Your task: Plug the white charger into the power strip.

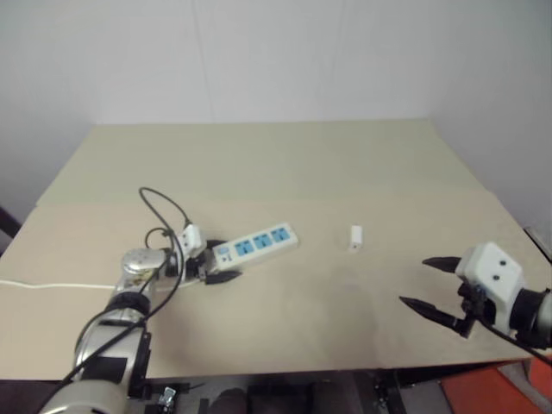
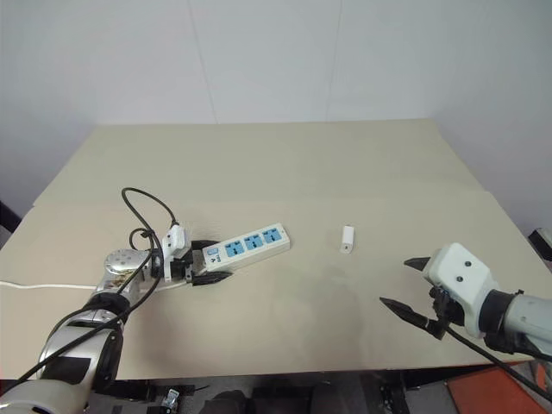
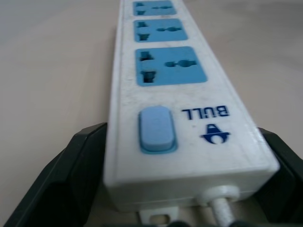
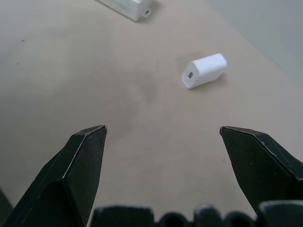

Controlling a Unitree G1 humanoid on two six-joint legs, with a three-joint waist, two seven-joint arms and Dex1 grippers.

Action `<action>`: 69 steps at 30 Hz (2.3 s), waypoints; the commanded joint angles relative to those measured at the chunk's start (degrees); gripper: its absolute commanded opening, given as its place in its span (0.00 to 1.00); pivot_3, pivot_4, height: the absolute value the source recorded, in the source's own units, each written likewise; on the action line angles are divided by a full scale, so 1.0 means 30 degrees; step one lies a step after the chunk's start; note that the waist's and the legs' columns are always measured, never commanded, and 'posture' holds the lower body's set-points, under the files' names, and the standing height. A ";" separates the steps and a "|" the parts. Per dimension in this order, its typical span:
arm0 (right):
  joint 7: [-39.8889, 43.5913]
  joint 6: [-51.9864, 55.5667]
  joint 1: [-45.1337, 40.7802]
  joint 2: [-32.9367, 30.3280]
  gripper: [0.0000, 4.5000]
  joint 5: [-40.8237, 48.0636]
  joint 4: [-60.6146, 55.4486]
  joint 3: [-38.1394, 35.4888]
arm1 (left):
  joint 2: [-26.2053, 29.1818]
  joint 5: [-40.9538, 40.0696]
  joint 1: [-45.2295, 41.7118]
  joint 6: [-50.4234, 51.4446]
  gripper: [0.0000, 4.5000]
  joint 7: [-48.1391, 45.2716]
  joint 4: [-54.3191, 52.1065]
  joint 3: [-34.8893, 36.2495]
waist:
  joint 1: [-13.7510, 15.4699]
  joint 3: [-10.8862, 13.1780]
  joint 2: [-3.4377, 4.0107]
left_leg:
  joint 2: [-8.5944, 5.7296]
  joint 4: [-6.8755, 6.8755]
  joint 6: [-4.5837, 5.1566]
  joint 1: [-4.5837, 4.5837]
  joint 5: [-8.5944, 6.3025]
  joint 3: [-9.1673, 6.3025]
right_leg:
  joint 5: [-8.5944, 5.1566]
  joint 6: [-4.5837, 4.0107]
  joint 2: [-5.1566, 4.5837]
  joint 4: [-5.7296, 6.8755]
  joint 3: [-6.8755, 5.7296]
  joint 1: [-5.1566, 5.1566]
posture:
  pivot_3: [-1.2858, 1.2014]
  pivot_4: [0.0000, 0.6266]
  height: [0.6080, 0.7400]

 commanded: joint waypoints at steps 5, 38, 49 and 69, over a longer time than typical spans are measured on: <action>-0.0457 -0.0411 -0.0932 -0.0189 1.00 -0.0318 0.0002 0.0895 | -0.0345 -0.0237 0.0421 0.1398 0.91 -0.0304 -0.0493 0.0154 | 0.0026 -0.0025 0.0024 | -0.0007 0.0000 0.0000 0.0006 0.0000 -0.0003 | -0.0004 0.0007 -0.0002 0.0001 -0.0001 0.0005 | 0.52 0.24 1.00; 0.3814 -4.0517 -2.9124 0.3286 1.00 -2.1323 3.1885 2.0733 | -0.1224 -0.0737 0.2355 0.3524 0.79 -0.3076 -0.7982 -0.1963 | -0.0359 -0.0001 0.0031 | -0.0023 -0.0010 -0.0043 -0.0044 0.0025 -0.0001 | 0.0010 -0.0013 -0.0024 0.0046 -0.0003 -0.0131 | 0.52 0.24 1.00; -1.0928 -3.8189 -3.2222 0.4632 1.00 -3.3520 3.2006 2.6299 | -0.1446 -0.0788 0.2304 0.3560 0.79 -0.2678 -0.8037 -0.2032 | -0.0575 -0.0027 0.0076 | -0.0059 -0.0021 -0.0181 -0.0205 0.0105 0.0035 | 0.0026 -0.0038 -0.0026 0.0162 0.0073 -0.0393 | 0.52 0.24 1.00; -2.6232 -3.4300 -3.5207 0.7781 1.00 -4.0246 3.5991 3.6190 | -0.1372 -0.1078 0.2907 0.3519 0.79 -0.2158 -0.8744 -0.1969 | -0.0891 -0.0055 0.0123 | -0.0095 -0.0030 -0.0184 -0.0169 0.0108 0.0040 | 0.0025 -0.0040 -0.0021 0.0276 0.0149 -0.0431 | 0.52 0.24 1.00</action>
